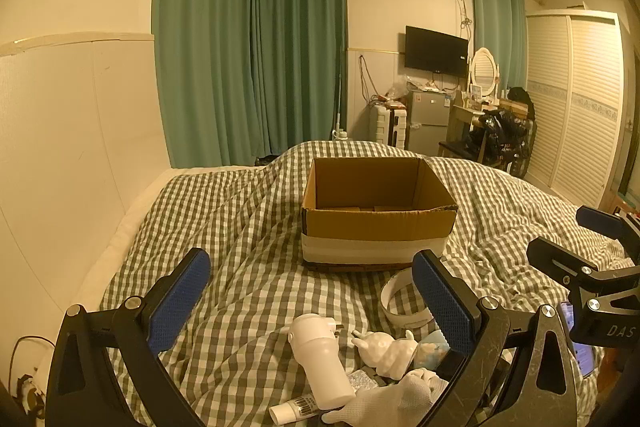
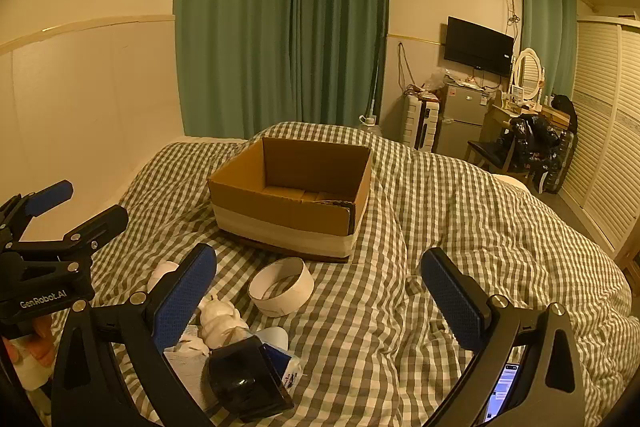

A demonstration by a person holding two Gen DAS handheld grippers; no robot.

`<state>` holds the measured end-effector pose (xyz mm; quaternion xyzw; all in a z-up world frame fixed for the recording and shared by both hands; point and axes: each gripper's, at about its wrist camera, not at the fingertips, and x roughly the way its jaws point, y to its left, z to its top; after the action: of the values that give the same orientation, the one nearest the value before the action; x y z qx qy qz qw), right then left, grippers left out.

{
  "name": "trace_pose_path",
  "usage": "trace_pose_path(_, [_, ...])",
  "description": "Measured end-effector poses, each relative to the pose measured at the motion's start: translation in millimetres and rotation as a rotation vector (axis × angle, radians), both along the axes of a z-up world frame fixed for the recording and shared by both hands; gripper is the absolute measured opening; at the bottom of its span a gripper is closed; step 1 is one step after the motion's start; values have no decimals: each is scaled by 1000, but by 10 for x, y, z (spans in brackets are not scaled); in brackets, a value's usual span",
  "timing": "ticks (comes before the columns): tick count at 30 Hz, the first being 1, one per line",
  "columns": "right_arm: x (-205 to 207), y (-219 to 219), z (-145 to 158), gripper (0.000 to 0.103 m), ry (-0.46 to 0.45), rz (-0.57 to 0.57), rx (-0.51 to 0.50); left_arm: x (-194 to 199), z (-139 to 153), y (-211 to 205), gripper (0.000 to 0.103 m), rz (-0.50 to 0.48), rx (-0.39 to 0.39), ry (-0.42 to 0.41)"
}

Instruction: Organize objects

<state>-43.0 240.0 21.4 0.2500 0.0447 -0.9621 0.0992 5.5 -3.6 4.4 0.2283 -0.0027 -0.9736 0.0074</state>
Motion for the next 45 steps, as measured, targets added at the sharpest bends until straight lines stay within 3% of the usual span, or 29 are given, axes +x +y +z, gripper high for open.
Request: trace_pose_path(45, [27,-81,-48,103,-1,12,5,19,-82,26,103,-3,-8,-11])
